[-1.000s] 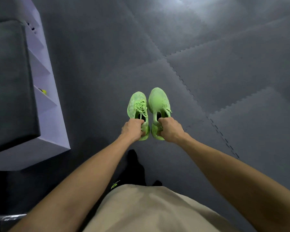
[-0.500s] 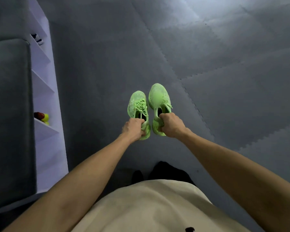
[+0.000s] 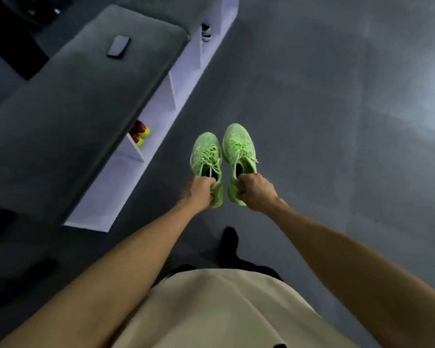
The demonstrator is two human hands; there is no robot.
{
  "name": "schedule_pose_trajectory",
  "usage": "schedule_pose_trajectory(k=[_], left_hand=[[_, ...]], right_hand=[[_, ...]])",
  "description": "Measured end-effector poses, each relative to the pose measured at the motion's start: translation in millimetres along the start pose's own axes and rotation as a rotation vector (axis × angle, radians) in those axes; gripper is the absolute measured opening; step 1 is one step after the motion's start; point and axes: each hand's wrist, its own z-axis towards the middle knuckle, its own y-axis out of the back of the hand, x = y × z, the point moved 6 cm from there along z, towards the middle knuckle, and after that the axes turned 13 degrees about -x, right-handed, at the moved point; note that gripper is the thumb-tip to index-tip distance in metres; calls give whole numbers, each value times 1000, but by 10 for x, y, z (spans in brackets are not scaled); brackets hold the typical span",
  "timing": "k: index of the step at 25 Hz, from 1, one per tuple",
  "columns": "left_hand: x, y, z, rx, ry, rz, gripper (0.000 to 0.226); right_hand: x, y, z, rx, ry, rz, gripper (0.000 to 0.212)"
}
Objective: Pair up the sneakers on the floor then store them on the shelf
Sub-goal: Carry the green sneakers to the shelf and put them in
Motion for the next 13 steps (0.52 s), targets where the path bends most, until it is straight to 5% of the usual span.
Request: schedule_pose_trajectory(k=[6,10,13], left_hand=[[360,150,58,-158,423,-100,7],[634,224,-227,-240,628,-119,26],[834,199,-582,-317,739,-157,19]], right_hand=[[551,-10,703,122,407,-42,14],[965,-132,723,188,609,-96,16],[1270,-267,563,244,727,-116,20]])
